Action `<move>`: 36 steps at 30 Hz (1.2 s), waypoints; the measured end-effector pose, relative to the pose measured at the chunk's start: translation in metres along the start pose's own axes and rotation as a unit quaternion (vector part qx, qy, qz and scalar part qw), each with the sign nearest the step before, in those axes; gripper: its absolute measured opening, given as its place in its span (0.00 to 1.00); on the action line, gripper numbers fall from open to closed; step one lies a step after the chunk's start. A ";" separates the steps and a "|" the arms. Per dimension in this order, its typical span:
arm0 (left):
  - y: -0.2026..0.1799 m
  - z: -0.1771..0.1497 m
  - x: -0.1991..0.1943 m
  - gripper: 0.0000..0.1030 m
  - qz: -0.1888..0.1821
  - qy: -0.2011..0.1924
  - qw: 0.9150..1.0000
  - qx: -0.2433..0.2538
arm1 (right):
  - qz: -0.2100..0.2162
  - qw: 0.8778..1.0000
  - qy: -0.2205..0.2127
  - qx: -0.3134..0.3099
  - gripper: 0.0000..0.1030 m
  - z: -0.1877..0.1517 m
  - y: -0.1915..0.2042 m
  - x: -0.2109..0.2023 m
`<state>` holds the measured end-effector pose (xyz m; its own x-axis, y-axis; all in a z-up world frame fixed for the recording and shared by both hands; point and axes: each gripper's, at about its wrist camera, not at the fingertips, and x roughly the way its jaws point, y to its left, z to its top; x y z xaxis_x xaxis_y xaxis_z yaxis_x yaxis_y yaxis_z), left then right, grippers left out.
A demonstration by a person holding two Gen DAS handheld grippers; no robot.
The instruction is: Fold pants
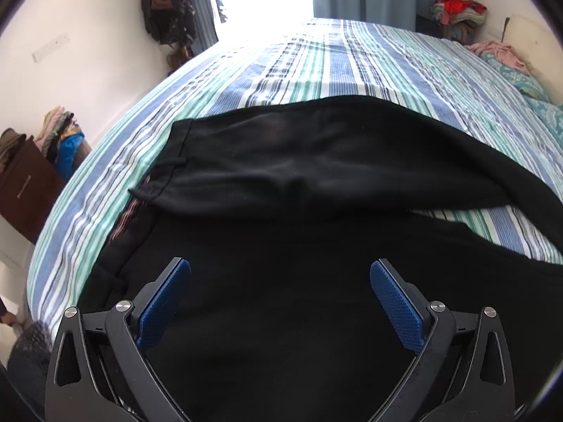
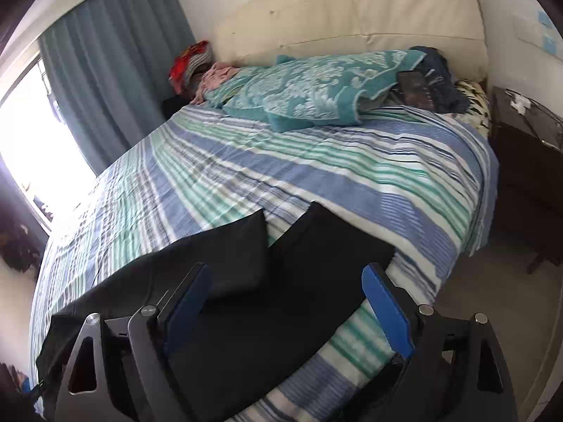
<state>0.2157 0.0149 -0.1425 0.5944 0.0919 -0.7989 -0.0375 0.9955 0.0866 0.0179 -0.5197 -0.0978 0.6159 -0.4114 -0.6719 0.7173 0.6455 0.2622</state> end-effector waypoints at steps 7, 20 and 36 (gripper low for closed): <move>0.038 -0.047 0.019 0.99 0.010 0.015 0.999 -0.047 | 0.185 0.975 0.115 -0.052 0.85 -0.070 0.067 0.035; 0.032 -0.048 0.020 1.00 0.011 0.031 0.999 -0.021 | 0.130 0.960 0.146 0.202 0.46 -0.023 -0.010 0.148; -0.018 0.165 0.108 0.99 -0.213 0.125 0.959 -0.137 | 0.225 0.972 0.035 0.056 0.08 0.034 0.024 0.024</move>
<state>0.4129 0.0033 -0.1317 0.3928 -0.3561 -0.8479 -0.0641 0.9091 -0.4115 0.0609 -0.5353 -0.0840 0.8546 -0.0565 -0.5163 0.4141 0.6740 0.6117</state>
